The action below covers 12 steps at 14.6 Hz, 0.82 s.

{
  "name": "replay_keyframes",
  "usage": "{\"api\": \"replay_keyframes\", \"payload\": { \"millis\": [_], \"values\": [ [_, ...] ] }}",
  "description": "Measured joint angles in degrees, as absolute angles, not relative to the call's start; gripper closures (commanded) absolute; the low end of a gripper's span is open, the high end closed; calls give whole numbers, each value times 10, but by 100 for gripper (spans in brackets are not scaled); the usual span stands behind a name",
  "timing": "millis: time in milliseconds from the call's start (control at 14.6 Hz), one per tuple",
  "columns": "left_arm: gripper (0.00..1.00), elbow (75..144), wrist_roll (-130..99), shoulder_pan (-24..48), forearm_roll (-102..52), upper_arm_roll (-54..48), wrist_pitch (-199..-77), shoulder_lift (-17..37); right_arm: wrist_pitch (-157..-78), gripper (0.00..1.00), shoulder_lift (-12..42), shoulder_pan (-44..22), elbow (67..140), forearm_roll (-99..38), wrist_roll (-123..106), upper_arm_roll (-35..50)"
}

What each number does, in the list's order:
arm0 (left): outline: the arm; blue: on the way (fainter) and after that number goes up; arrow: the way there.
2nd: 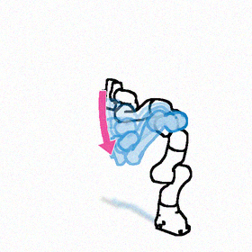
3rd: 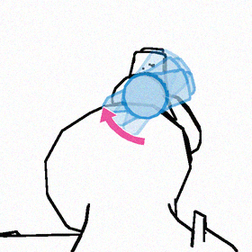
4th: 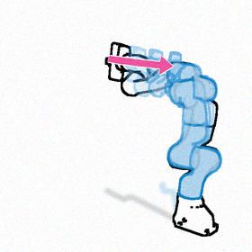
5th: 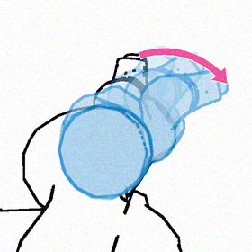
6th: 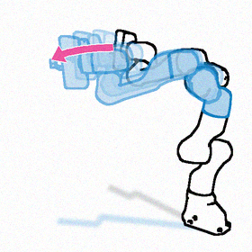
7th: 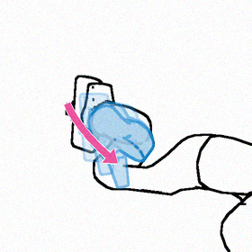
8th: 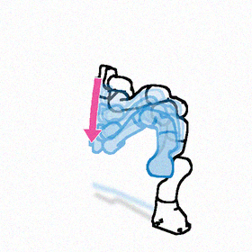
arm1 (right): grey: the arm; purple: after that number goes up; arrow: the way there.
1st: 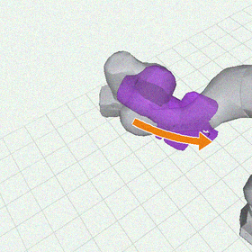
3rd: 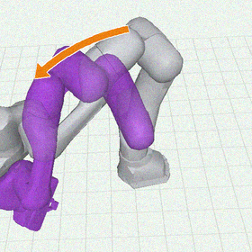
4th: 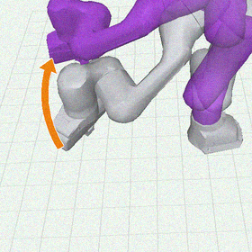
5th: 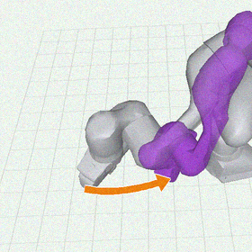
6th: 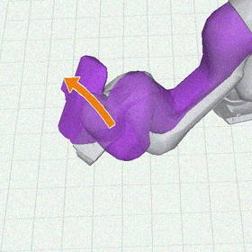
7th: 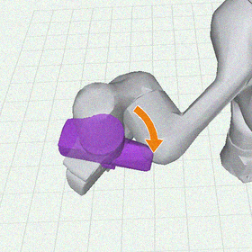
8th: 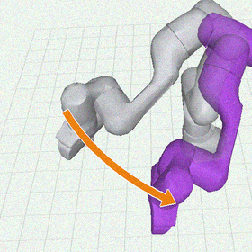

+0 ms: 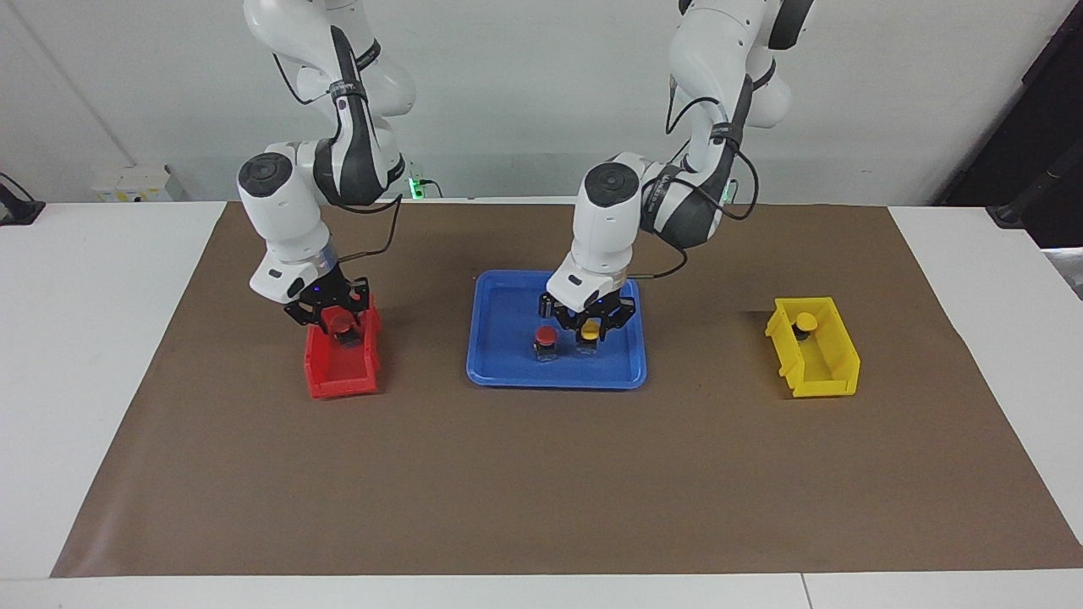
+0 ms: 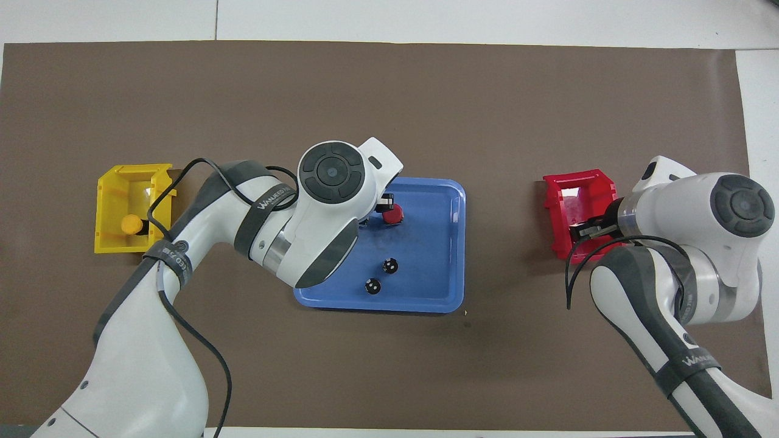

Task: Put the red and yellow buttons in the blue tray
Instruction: 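Place the yellow button in the tray while the right gripper grasps a red button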

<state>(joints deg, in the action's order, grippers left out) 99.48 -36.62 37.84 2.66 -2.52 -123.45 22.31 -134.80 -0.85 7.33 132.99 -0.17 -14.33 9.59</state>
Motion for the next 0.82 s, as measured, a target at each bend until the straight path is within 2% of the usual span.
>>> {"api": "replay_keyframes", "payload": {
  "millis": [68, 137, 205, 273, 410, 614, 683, 819],
  "values": [
    [97, 995, -367, 379, 26, -25, -1239, 228, -1351, 46, -9, 73, 1334, -2, -143, 96],
    [83, 995, -367, 378, 26, -23, -1239, 227, -1352, 49, -9, 73, 1336, -2, -143, 96],
    [45, 995, -367, 378, 25, -22, -1239, 226, -1352, 53, -9, 73, 1337, -2, -143, 96],
    [16, 995, -367, 378, 25, -20, -1239, 226, -1352, 59, -9, 73, 1337, -2, -143, 96],
    [13, 999, -367, 377, 25, -16, -1238, 226, -1352, 66, -9, 74, 1337, -2, -143, 96],
    [10, 998, -367, 376, 25, -12, -1220, 220, -1341, 68, -10, 84, 1331, -2, -143, 96],
    [9, 995, -367, 371, 25, -12, -1208, 208, -1316, 68, -10, 86, 1315, -2, -143, 96],
    [0, 991, -358, 345, 25, -10, -1178, 171, -1236, 68, -8, 86, 1253, -2, -143, 97]
  ]
}}
